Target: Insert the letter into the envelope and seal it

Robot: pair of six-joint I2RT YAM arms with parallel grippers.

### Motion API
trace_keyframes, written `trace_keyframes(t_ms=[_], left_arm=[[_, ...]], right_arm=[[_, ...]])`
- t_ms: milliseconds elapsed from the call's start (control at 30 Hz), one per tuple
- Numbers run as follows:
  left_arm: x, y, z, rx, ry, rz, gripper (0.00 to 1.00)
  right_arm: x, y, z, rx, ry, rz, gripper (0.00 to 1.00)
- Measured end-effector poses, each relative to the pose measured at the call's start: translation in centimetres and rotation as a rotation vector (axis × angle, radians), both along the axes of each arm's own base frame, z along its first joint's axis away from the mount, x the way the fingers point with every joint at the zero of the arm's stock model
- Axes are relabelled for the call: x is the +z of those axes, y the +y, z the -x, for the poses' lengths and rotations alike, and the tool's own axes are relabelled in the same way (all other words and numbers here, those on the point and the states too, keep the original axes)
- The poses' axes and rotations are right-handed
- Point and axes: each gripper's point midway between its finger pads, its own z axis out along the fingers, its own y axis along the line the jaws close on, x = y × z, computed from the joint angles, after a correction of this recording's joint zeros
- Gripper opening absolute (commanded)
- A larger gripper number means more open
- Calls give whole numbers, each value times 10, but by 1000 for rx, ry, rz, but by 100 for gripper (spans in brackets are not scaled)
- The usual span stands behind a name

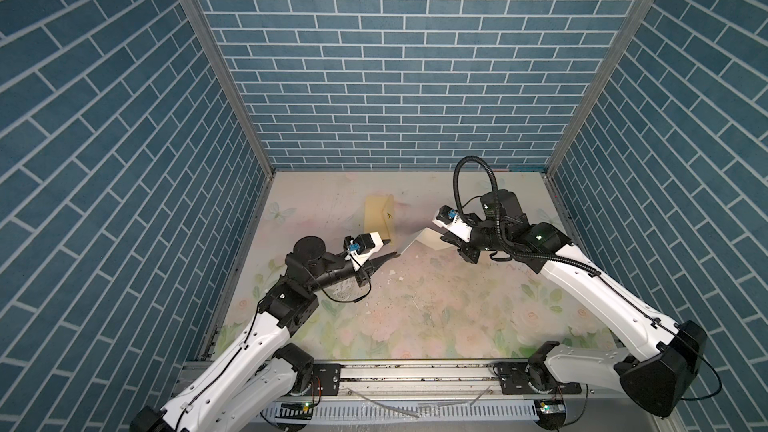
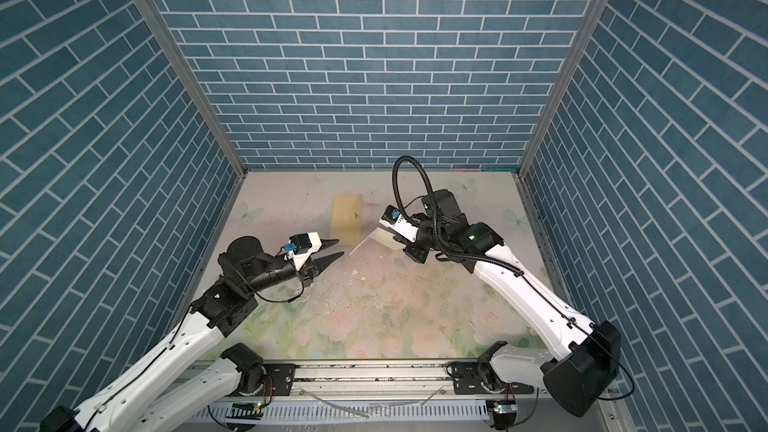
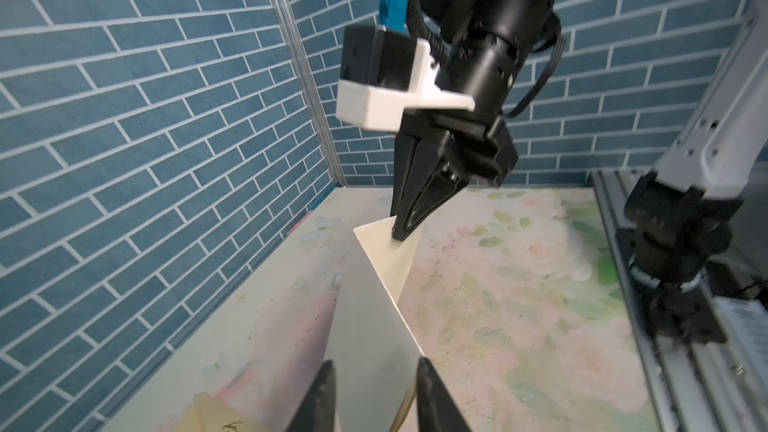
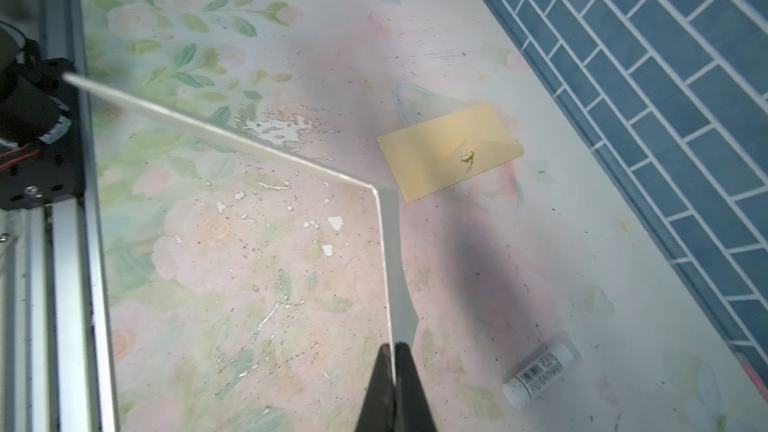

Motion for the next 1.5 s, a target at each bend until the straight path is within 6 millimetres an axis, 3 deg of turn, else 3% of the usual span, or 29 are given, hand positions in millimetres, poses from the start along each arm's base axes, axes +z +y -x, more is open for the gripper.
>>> trace_keyframes(t_ms=[200, 700, 1500], left_arm=[[24, 3, 8, -10, -56, 33, 57], [2, -23, -7, -104, 69, -17, 56], [-6, -36, 2, -177, 84, -51, 27]], right_arm=[[2, -1, -3, 6, -34, 3, 0], [23, 32, 38, 232, -35, -127, 0], [19, 56, 69, 369, 69, -180, 0]])
